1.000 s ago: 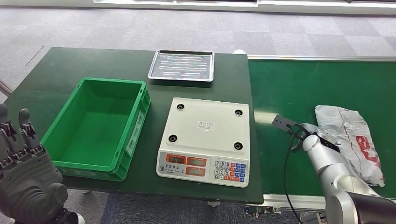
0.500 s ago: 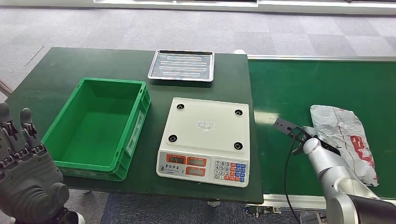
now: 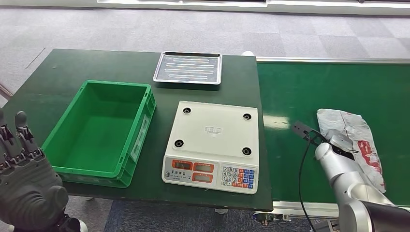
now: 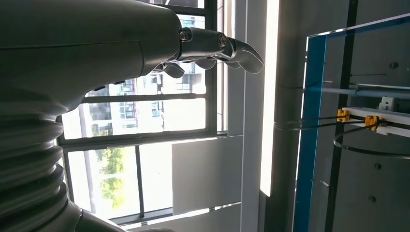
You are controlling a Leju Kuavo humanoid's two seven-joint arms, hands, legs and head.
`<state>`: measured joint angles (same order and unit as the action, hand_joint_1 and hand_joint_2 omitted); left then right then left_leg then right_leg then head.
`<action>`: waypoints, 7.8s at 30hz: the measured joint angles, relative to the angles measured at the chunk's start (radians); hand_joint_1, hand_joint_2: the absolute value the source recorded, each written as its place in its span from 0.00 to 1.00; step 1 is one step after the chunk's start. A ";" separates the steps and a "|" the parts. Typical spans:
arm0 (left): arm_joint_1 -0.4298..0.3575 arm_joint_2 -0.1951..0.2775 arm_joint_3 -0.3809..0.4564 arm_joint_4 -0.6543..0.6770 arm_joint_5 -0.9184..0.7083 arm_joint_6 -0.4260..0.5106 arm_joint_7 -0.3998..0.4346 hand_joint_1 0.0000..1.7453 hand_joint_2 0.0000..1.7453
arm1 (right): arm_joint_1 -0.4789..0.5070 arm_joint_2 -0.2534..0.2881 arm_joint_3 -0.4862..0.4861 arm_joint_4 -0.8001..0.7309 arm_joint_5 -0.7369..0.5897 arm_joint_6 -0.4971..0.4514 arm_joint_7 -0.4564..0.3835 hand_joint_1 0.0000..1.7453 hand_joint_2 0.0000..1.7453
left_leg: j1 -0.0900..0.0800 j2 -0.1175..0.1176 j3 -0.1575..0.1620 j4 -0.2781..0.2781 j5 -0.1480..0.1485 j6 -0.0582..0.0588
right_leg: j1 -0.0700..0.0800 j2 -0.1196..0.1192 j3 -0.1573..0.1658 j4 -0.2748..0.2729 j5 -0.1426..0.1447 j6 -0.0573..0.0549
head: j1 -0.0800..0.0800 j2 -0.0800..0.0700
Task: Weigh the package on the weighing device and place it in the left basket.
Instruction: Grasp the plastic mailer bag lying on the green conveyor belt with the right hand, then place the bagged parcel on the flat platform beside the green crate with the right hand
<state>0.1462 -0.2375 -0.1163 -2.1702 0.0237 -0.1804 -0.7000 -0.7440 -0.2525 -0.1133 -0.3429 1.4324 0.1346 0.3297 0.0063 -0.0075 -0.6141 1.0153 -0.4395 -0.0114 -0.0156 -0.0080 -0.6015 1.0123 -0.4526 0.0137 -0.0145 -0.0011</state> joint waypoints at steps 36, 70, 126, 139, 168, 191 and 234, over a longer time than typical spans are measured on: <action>0.002 -0.002 0.000 0.000 -0.002 0.025 0.000 0.00 1.00 | -0.031 0.007 0.002 -0.004 0.042 0.069 -0.055 0.00 1.00 | 0.000 0.000 0.000 0.000 0.000 0.000 | 0.000 0.000 0.000 0.000 0.000 0.000 | 0.000 0.000; -0.025 -0.010 0.022 0.024 0.030 -0.026 0.000 0.00 1.00 | 0.019 0.002 0.067 -0.004 -0.051 0.225 -0.410 0.00 1.00 | 0.000 0.000 0.000 0.000 0.000 0.000 | 0.000 0.000 0.000 0.000 0.000 0.000 | 0.000 0.000; -0.025 -0.017 0.024 0.028 0.048 -0.021 0.000 0.00 1.00 | 0.095 -0.031 0.190 -0.074 -0.129 0.245 -0.516 1.00 1.00 | 0.000 0.000 0.001 0.000 0.000 0.001 | 0.000 0.000 0.000 0.000 0.000 0.000 | 0.000 0.000; -0.024 -0.016 0.044 0.028 0.057 -0.020 0.000 0.00 1.00 | 0.097 -0.052 0.227 -0.088 -0.182 0.249 -0.563 1.00 1.00 | 0.000 0.000 0.000 0.000 0.000 0.001 | 0.000 0.000 0.000 0.000 0.000 0.000 | 0.000 0.000; 0.019 -0.032 0.076 -0.017 0.045 -0.002 0.000 0.00 1.00 | -0.018 0.067 0.292 -0.766 0.028 -0.274 -0.123 1.00 1.00 | 0.000 0.000 -0.001 0.000 0.001 -0.001 | 0.000 0.000 -0.001 0.000 0.000 0.000 | 0.000 0.000; -0.070 -0.023 0.059 0.093 0.103 -0.055 0.002 0.00 1.00 | -0.092 0.438 0.616 -0.458 -0.065 -0.150 -0.468 1.00 1.00 | 0.004 0.008 0.003 -0.002 0.003 -0.007 | 0.007 0.009 -0.001 0.001 0.001 -0.006 | 0.000 0.000; -0.107 -0.020 0.059 0.180 0.093 -0.062 0.000 0.00 1.00 | -0.111 0.599 0.991 -0.157 -0.346 -0.208 -0.414 0.00 0.00 | 0.004 0.007 0.003 -0.002 0.002 -0.009 | 0.007 0.009 -0.002 0.000 0.001 -0.008 | 0.000 0.000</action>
<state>0.0391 -0.2575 -0.0576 -1.9902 0.1167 -0.2426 -0.7000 -0.8547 0.3464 0.8774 -0.4997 1.0864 -0.0736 -0.0843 0.0099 -0.0001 -0.6111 1.0133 -0.4379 -0.0208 -0.0088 0.0012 -0.6032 1.0128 -0.4514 0.0062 -0.0145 -0.0011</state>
